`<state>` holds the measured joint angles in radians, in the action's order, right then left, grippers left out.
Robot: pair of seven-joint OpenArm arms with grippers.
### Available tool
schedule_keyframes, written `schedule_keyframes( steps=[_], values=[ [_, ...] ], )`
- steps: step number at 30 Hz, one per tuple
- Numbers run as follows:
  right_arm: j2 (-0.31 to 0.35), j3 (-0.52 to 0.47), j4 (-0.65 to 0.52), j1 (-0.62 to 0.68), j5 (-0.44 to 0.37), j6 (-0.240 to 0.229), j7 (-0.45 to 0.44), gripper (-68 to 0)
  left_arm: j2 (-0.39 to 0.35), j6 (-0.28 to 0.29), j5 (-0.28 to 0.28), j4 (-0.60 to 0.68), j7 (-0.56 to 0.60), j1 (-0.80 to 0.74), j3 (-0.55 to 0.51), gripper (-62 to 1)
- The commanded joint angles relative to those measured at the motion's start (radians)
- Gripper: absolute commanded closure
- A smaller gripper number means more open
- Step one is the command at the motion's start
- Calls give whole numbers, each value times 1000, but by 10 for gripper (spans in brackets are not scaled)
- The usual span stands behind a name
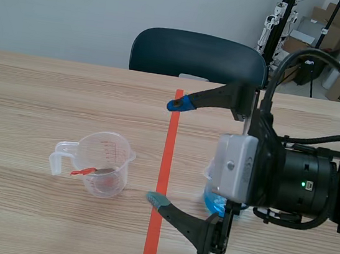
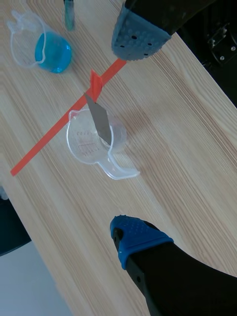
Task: Do the redox reaction experiment. lift the metal plate out of the left beaker
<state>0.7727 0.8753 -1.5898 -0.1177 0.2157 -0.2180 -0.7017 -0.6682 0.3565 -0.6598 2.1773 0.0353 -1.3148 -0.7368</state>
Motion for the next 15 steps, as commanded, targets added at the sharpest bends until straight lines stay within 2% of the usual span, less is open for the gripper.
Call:
schedule_keyframes(
  steps=[1,6,10,15],
  values=[
    [-10,11,4,-30,5,7,-27,-679,3,-2,-11,8,15,-2,-3,-623],
    [-66,63,90,-73,72,8,-61,-679,3,-2,-10,8,21,-2,-5,-623],
    [-113,97,170,-103,134,20,-126,-679,3,-2,-10,8,21,-2,-5,-623],
    [-160,115,244,-128,194,89,-209,-679,3,-2,-11,8,20,-2,-5,-623]
  ],
)
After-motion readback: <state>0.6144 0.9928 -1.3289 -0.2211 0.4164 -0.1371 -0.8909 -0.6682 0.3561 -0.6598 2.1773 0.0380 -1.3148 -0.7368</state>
